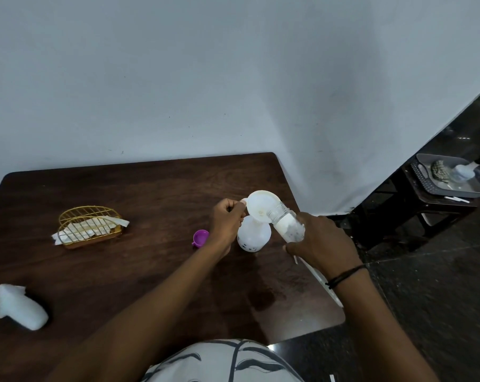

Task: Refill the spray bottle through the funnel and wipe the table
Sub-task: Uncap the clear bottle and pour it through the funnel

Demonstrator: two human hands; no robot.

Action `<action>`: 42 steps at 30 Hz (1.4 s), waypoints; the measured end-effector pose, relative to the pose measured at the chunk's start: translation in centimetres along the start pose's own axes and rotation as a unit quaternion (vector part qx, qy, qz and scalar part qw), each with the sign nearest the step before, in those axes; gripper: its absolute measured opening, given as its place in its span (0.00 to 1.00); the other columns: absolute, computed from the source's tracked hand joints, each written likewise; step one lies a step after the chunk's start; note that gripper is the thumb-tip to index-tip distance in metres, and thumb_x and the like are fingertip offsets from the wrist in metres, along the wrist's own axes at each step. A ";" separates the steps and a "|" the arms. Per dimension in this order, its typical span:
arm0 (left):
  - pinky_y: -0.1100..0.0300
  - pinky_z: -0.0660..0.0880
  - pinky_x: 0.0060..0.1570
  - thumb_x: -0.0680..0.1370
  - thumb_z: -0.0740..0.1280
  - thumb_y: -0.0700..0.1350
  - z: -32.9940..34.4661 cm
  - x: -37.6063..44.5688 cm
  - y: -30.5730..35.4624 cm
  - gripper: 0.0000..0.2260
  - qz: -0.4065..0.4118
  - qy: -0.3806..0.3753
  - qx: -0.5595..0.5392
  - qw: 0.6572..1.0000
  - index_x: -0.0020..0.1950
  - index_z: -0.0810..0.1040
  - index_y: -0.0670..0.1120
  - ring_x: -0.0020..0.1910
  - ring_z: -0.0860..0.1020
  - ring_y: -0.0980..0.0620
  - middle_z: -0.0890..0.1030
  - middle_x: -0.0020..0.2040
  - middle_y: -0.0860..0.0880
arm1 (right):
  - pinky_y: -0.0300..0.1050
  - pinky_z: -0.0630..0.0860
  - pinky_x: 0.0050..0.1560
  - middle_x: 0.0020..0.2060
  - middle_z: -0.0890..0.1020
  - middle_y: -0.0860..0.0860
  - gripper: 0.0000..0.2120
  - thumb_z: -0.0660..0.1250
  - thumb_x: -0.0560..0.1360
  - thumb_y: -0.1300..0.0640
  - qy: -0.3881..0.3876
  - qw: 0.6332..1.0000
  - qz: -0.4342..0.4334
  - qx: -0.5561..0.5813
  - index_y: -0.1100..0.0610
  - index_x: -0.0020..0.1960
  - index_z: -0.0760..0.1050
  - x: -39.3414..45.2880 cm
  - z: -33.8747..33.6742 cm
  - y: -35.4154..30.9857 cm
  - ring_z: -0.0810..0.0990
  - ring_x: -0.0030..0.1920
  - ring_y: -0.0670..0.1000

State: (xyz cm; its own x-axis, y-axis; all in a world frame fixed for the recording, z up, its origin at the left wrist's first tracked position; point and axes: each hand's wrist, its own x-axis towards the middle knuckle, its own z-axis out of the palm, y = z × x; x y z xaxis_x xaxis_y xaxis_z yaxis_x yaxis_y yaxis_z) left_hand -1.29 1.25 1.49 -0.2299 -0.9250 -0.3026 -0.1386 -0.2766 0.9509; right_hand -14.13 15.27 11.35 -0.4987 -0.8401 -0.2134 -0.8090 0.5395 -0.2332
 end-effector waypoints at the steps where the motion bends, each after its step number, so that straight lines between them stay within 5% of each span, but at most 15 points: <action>1: 0.55 0.77 0.43 0.79 0.67 0.48 0.0 0.0 0.0 0.10 0.000 0.000 0.000 1.000 0.44 0.78 0.42 0.37 0.77 0.53 0.80 0.37 0.48 | 0.50 0.78 0.54 0.55 0.80 0.54 0.30 0.75 0.66 0.43 0.000 1.000 -0.001 -0.002 0.50 0.64 0.71 0.0 0.0 0.0 0.81 0.54 0.57; 32: 0.56 0.77 0.42 0.79 0.68 0.49 0.1 0.2 -0.3 0.12 -0.001 0.002 0.002 1.000 0.47 0.79 0.40 0.36 0.77 0.53 0.80 0.36 0.48 | 0.49 0.78 0.53 0.53 0.80 0.53 0.28 0.74 0.65 0.43 -0.003 0.999 -0.008 -0.049 0.48 0.63 0.72 0.1 -1.0 -0.3 0.81 0.53 0.57; 42: 0.54 0.78 0.44 0.79 0.68 0.49 0.2 0.2 -0.4 0.12 -0.001 0.006 0.004 1.000 0.45 0.79 0.40 0.37 0.77 0.52 0.80 0.36 0.48 | 0.43 0.70 0.43 0.51 0.79 0.52 0.26 0.74 0.65 0.44 0.009 0.998 -0.009 -0.062 0.49 0.61 0.74 0.4 -1.5 -0.4 0.81 0.50 0.55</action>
State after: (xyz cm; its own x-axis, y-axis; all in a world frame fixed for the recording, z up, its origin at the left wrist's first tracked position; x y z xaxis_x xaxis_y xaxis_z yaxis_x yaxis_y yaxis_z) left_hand -1.43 1.23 1.07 -0.2178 -0.9278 -0.3028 -0.1467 -0.2756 0.9500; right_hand -14.42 14.66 12.76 -0.4877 -0.8514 -0.1930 -0.8501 0.5135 -0.1172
